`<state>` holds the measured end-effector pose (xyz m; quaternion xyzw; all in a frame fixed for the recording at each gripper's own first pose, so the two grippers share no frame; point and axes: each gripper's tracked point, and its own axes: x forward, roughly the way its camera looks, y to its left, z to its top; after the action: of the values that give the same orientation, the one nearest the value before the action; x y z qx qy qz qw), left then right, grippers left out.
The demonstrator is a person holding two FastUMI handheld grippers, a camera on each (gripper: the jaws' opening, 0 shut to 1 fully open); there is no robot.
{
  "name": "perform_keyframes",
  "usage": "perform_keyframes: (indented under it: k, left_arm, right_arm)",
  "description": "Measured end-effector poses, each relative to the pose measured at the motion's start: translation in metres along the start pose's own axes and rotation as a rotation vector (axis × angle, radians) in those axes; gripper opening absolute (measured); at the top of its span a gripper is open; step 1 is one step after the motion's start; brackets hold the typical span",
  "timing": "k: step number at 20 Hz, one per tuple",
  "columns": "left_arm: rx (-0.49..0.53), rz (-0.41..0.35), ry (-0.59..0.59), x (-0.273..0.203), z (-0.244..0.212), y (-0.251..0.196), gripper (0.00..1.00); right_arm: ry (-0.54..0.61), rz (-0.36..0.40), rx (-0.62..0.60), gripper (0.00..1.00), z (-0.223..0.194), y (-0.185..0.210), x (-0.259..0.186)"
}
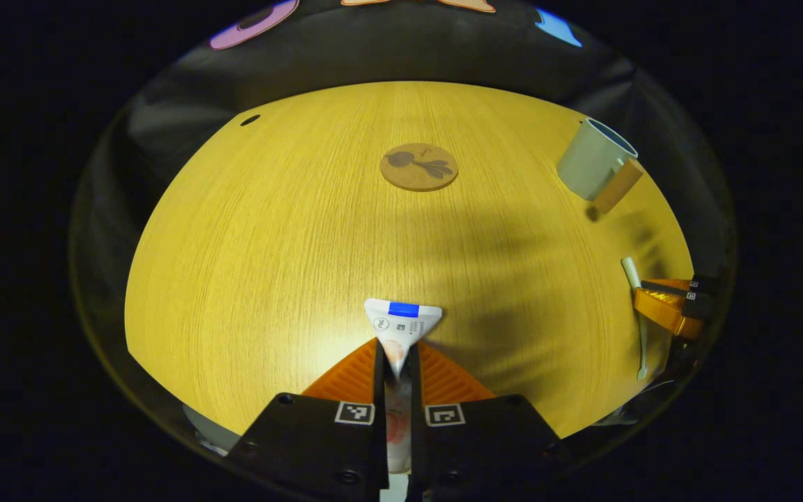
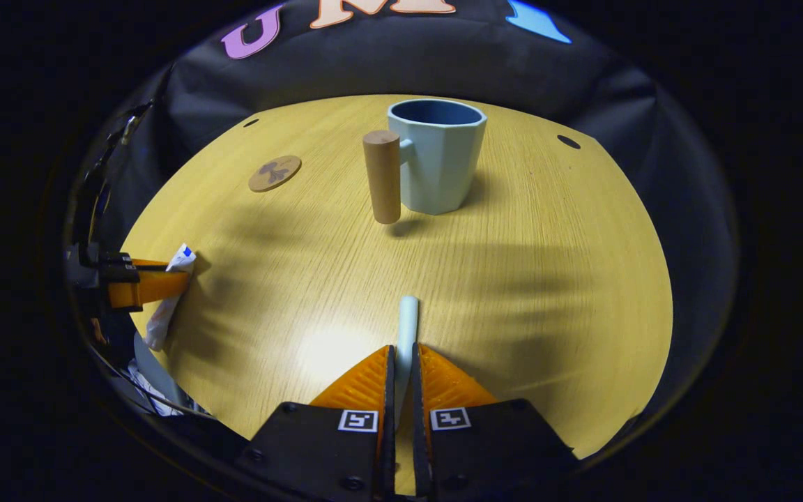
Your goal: Put the toothbrush and toothpaste on the desktop into the cup, then pick up the cup and place it on the coaster on the desktop.
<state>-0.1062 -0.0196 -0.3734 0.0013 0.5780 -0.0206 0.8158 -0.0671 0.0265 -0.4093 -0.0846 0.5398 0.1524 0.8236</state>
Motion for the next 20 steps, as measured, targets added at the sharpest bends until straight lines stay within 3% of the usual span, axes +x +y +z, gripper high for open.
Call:
perform_keyframes:
  k: [4,9,18,20]
  left_arm:
    - [-0.023,-0.040,-0.001,-0.003,0.003,-0.001,0.12]
    - [-0.012,-0.079,0.009,-0.004,0.004,-0.002,0.10]
    - [0.029,-0.099,0.028,-0.003,0.006,-0.001,0.10]
    - [0.030,-0.101,0.029,-0.004,0.005,-0.001,0.10]
  right_arm:
    - [-0.020,0.017,0.067,0.13,0.000,-0.001,-0.003]
    - [-0.145,0.069,0.173,0.09,0.027,-0.002,-0.026]
    - [-0.039,0.009,0.119,0.06,0.010,-0.007,-0.010]
    - [-0.017,0.003,0.099,0.24,0.006,-0.002,-0.004]
